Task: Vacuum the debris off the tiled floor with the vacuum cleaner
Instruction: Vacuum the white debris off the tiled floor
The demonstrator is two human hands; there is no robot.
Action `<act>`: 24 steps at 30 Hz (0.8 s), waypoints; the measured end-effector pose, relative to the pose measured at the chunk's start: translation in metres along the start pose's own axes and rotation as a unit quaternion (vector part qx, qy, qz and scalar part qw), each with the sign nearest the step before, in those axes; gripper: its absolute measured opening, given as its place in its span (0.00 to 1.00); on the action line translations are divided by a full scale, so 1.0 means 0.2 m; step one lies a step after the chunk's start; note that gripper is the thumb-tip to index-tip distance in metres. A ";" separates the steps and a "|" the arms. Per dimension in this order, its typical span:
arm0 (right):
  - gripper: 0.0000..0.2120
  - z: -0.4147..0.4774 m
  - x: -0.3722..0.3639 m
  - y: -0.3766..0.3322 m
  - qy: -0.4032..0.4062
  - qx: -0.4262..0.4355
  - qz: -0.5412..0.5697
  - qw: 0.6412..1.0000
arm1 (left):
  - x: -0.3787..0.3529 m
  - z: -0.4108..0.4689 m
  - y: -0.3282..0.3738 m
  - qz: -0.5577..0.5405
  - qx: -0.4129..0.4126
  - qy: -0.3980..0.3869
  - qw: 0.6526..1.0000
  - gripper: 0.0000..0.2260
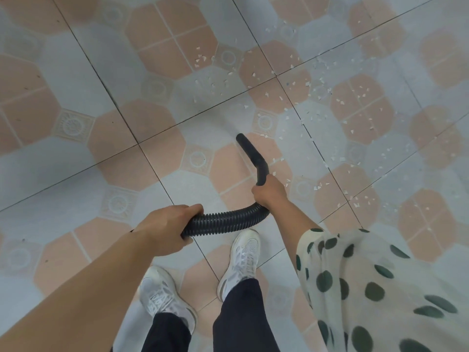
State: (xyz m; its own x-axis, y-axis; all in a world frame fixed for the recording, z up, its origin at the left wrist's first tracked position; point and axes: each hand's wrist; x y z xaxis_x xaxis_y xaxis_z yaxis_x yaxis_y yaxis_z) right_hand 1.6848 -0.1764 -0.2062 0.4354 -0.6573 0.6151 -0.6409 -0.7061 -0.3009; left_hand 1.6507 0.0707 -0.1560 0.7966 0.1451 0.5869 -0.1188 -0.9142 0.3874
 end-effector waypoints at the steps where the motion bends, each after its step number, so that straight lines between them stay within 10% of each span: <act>1: 0.22 -0.01 0.00 0.03 -0.001 0.000 0.000 1.000 | -0.01 -0.01 0.02 -0.002 -0.004 0.000 1.000 0.12; 24: 0.18 -0.13 0.03 0.49 0.020 -0.005 0.040 0.999 | -0.30 -0.03 0.38 0.047 0.013 0.022 0.999 0.09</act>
State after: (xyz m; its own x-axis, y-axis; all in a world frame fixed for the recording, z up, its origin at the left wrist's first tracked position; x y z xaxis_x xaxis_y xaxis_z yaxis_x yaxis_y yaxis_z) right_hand 1.6080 -0.2430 -0.2125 0.3581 -0.7000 0.6179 -0.6781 -0.6499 -0.3432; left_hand 1.5912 -0.0045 -0.1576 0.7558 0.0746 0.6505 -0.1760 -0.9338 0.3116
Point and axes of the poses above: each hand's wrist, its own z-axis towards the middle knuckle, its own x-axis out of the back of the hand, y = z × x, and after that the axes turned 12 degrees about x, right-handed
